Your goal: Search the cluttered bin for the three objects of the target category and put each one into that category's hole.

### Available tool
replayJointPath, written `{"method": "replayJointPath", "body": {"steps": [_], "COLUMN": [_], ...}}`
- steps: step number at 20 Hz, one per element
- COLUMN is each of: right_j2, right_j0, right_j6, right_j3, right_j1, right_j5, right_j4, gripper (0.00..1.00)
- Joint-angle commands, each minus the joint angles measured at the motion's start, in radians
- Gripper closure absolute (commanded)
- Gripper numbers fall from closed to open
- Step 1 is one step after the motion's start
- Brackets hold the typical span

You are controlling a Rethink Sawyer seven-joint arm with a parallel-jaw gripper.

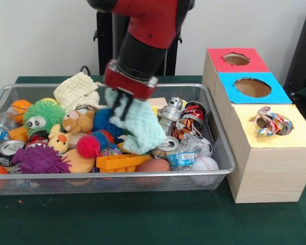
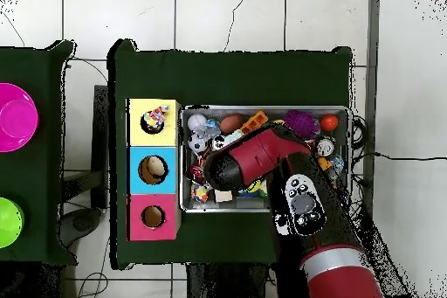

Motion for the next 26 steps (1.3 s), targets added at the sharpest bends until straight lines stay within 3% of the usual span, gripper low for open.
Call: {"method": "replayJointPath", "body": {"steps": [1, 5, 8, 18, 20, 23, 26], "right_j2": [-0.067, -0.067, -0.068, -0.008, 0.020, 0.140, 0.274], "right_j0": [-0.044, -0.051, -0.055, -0.094, -0.114, -0.222, -0.312], "right_j6": [-0.296, -0.235, -0.247, -0.354, -0.376, -0.350, -0.251], "right_j3": [0.005, -0.004, 0.007, 0.027, 0.038, 0.114, 0.202], "right_j1": [-0.017, 0.005, 0.002, -0.004, 0.010, 0.059, 0.099], "right_j5": [-0.127, -0.163, -0.155, -0.041, 0.001, 0.069, 0.010], "right_j4": [-0.257, -0.302, -0.298, -0.156, -0.090, 0.151, 0.334], "gripper": [1.00, 1.00, 1.00, 1.00, 1.00, 1.00, 1.00]}}
